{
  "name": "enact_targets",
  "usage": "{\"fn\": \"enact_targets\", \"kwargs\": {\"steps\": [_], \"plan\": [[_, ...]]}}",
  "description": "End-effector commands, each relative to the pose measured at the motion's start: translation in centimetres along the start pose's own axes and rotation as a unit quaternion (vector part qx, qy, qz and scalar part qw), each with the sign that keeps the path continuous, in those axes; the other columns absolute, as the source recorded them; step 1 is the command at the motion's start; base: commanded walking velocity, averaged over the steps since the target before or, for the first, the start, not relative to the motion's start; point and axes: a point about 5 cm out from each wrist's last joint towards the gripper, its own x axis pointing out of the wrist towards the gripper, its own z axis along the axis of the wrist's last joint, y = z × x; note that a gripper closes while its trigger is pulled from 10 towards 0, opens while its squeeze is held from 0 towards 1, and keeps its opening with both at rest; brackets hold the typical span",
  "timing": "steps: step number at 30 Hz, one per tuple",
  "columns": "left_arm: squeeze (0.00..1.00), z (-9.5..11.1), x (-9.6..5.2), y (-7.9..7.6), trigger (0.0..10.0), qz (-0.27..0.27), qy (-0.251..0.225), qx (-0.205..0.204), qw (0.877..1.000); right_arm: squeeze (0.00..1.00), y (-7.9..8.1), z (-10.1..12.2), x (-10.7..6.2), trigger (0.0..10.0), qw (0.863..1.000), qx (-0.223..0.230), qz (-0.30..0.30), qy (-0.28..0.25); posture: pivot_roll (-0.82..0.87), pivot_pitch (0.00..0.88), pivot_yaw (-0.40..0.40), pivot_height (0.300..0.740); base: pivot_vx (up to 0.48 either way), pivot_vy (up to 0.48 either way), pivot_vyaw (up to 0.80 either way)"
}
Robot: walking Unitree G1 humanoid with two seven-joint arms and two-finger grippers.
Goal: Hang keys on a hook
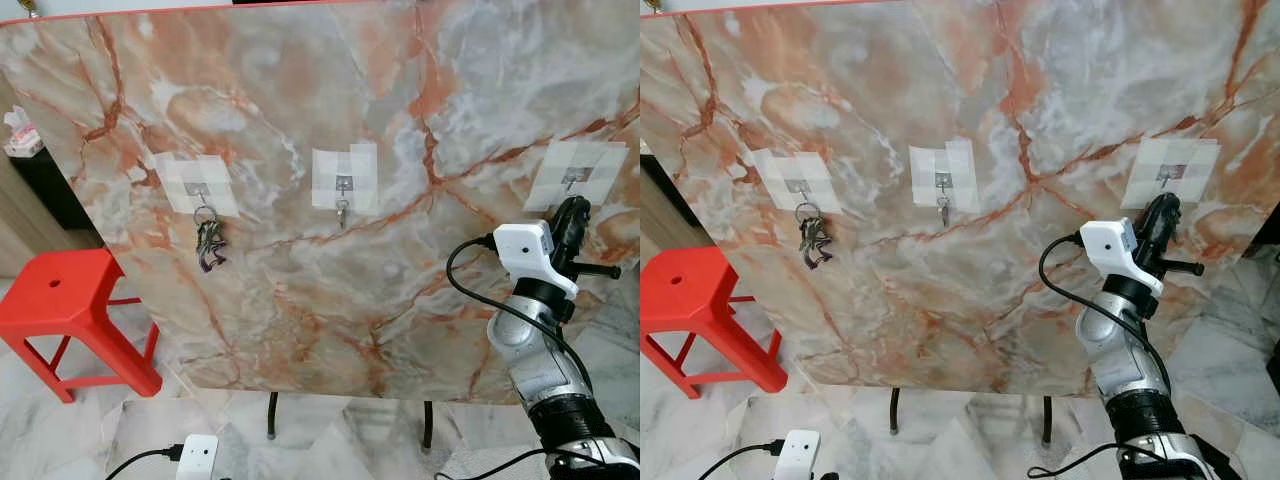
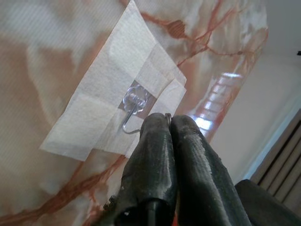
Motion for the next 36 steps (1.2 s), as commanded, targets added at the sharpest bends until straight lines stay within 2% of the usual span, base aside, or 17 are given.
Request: {"fn": "enact_targets", "kwargs": {"steps": [1, 13, 27, 36], "plan": [[0.0, -0.4, -0.1, 0.2, 10.0, 0.001, 0.007, 0.007, 1.0, 0.0, -0.2, 0.5, 0.8, 10.0, 1.0, 0.001, -0.01, -0.009, -0.11, 0.0, 0.035, 0.74, 0.0, 0.0, 0.0], [0.0, -0.4, -0.1, 0.2, 10.0, 0.001, 0.007, 0.007, 1.0, 0.0, -0.2, 0.3, 1.5, 10.0, 1.0, -0.003, -0.011, 0.002, -0.1, 0.0, 0.033, 0.74, 0.0, 0.0, 0.0], [0.0, -0.4, -0.1, 0.2, 10.0, 0.002, 0.007, 0.007, 1.0, 0.0, 0.6, -0.5, 1.9, 10.0, 0.999, -0.017, 0.021, 0.029, -0.1, 0.0, 0.036, 0.74, 0.0, 0.0, 0.0], [0.0, -0.4, -0.1, 0.3, 10.0, 0.002, 0.007, 0.008, 1.0, 0.0, 0.8, -0.1, 2.3, 10.0, 0.999, -0.013, 0.025, 0.024, -0.1, 0.0, 0.037, 0.74, 0.0, 0.0, 0.0]]}}
